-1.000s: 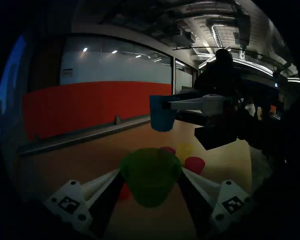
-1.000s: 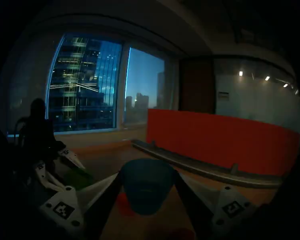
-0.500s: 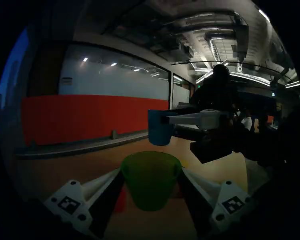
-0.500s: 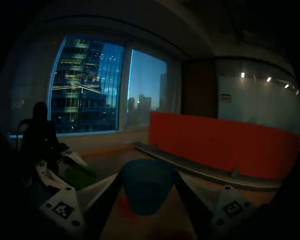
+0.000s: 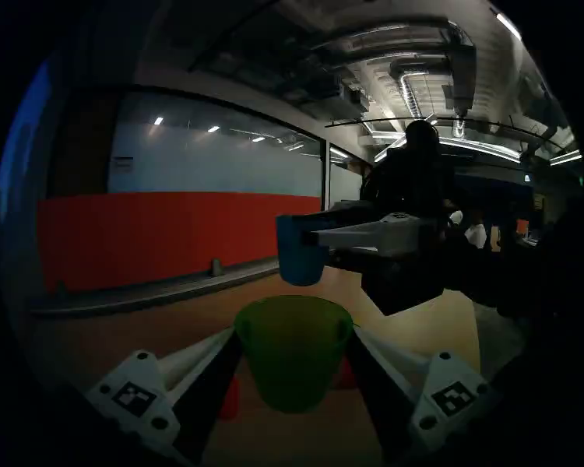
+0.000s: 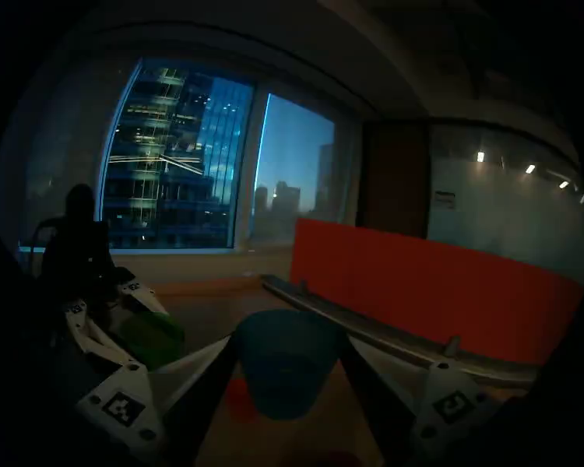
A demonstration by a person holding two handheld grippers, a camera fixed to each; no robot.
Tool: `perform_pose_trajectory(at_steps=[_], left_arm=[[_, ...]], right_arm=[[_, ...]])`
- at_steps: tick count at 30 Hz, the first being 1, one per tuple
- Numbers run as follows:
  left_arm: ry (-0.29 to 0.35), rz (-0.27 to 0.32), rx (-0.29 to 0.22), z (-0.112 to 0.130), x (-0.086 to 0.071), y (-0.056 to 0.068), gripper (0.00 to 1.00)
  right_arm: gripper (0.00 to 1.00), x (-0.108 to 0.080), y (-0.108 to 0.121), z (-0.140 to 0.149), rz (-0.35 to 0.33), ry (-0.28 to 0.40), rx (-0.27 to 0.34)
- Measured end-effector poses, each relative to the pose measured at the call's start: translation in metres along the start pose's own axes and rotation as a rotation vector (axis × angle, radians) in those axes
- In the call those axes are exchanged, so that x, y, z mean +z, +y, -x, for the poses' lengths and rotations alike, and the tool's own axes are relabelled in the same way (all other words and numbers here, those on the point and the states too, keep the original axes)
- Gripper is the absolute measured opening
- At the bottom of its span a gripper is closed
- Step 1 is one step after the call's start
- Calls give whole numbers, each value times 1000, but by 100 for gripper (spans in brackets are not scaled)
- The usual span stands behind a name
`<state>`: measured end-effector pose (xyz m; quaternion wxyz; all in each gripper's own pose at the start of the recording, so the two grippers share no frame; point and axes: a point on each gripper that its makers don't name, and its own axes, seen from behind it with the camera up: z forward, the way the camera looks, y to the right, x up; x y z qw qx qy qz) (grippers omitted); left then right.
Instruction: Pour water
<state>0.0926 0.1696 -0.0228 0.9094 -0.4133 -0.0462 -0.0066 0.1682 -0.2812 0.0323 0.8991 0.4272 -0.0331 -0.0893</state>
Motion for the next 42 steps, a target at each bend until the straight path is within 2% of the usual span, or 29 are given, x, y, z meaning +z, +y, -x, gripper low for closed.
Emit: perform_pose_trajectory(at_steps=[17,42], left_arm=[[-23,37,12,2,7,13,87],[-30,55,25,1,16,24,87]], right_arm=[[93,-4,6,-22,-27,23,-139],[93,4,13,-63,-31,54,-435]])
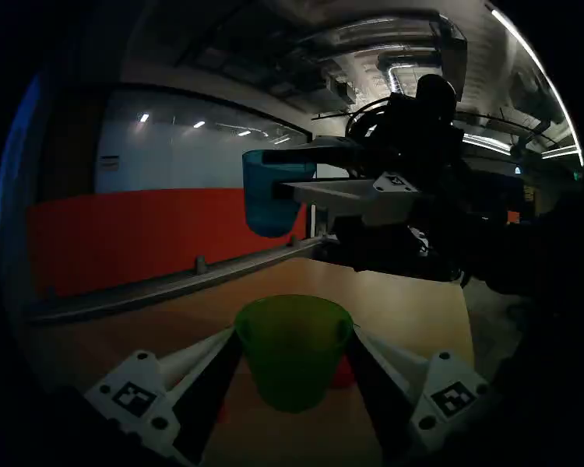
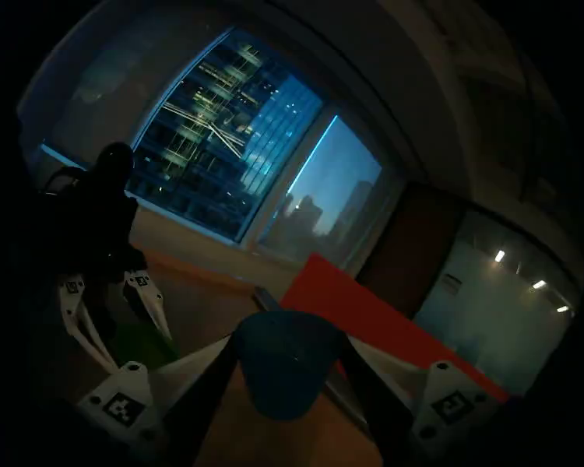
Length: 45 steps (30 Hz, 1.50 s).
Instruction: Pour water
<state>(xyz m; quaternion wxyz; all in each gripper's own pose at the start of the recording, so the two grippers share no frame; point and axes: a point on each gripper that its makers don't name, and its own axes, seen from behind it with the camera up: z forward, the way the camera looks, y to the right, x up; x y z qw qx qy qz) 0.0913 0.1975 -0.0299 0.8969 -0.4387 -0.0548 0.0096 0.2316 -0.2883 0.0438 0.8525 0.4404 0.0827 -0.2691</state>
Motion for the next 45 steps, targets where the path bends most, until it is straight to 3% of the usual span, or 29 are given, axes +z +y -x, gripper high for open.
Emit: perform_pose_trajectory(at_steps=[21,45], left_arm=[[-1,12,9,-2,3,5,87],[11,24,11,-3,7,10,86]], right_arm=[[93,0,9,-19,7,24,-229],[93,4,15,-27,11,19,-422]])
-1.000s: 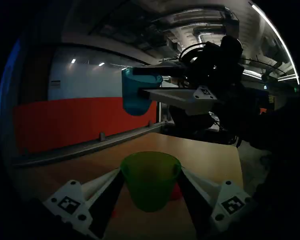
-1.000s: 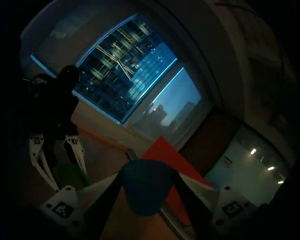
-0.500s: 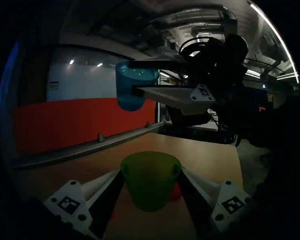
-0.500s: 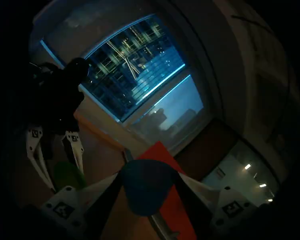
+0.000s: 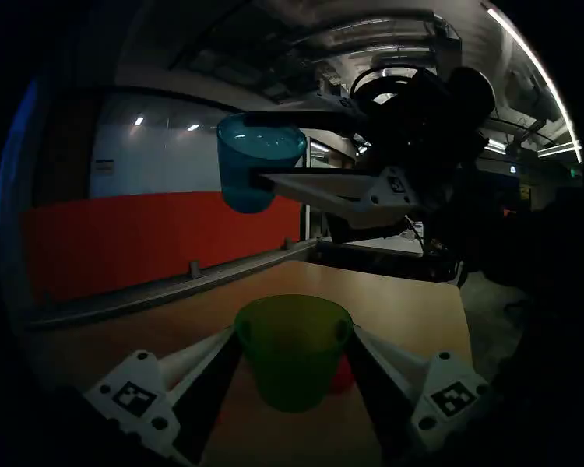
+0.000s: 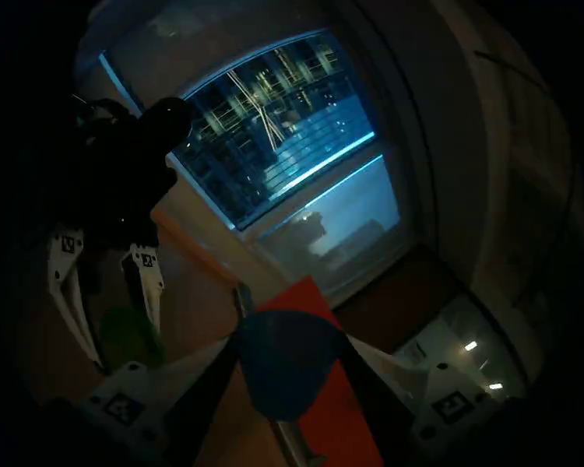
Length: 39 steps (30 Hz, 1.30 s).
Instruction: Pour water
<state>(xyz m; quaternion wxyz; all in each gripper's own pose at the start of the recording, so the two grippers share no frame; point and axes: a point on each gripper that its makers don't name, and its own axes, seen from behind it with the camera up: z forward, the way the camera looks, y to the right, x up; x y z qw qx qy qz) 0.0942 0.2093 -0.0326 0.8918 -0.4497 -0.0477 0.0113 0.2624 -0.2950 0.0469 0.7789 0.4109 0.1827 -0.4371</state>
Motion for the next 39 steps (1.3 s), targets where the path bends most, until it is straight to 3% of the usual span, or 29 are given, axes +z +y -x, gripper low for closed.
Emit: perform_pose_trajectory(at_steps=[39], left_arm=[[4,3,0,-5,1,2,87]], right_arm=[[92,0,8,-9,1,1,-241]])
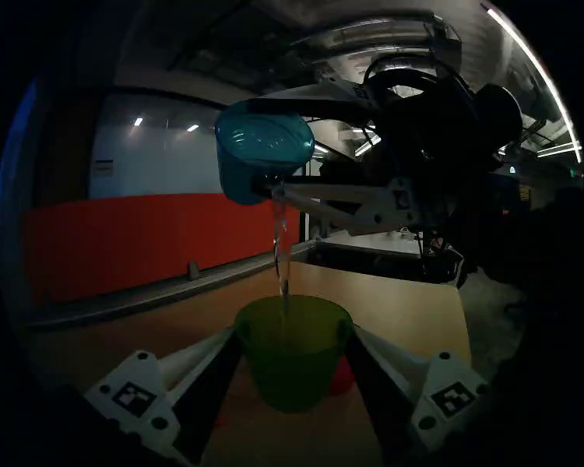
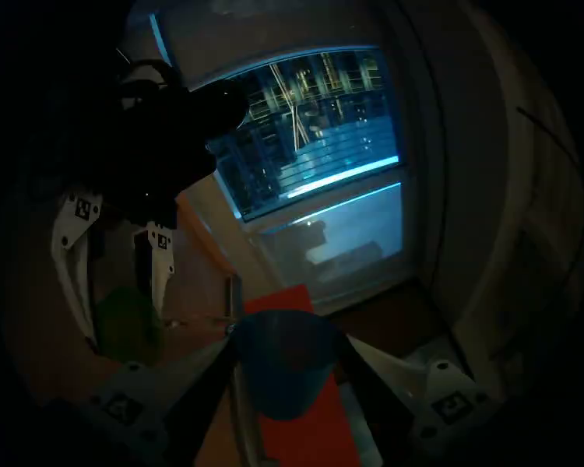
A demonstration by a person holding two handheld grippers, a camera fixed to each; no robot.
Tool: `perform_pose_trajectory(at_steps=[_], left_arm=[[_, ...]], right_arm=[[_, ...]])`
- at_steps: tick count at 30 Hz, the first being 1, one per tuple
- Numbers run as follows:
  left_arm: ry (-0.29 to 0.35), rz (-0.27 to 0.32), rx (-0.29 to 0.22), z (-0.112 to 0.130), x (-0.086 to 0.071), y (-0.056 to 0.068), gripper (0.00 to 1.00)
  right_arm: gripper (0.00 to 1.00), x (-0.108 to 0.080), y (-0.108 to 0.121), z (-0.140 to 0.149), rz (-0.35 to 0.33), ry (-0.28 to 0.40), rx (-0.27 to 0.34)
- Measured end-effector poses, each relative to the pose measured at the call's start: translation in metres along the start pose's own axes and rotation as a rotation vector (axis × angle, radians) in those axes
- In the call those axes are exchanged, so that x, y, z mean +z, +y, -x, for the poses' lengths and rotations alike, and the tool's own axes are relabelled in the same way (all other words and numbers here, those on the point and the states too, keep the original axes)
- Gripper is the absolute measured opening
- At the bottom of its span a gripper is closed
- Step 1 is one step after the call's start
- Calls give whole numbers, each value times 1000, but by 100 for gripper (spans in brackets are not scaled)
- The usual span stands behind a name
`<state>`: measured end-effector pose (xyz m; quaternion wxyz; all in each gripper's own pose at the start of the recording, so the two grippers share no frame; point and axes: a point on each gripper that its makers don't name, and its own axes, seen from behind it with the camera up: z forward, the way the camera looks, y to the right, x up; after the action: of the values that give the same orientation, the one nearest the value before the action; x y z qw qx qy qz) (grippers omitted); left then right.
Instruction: Pour water
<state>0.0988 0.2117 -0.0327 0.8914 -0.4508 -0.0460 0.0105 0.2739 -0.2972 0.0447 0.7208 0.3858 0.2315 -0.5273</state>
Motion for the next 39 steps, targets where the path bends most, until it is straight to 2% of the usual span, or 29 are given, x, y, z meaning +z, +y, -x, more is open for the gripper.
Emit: perform_pose_trajectory(at_steps=[39], left_arm=[[4,3,7,0,-2,1,86]], right_arm=[[92,4,16,-10,18,-8,-149]])
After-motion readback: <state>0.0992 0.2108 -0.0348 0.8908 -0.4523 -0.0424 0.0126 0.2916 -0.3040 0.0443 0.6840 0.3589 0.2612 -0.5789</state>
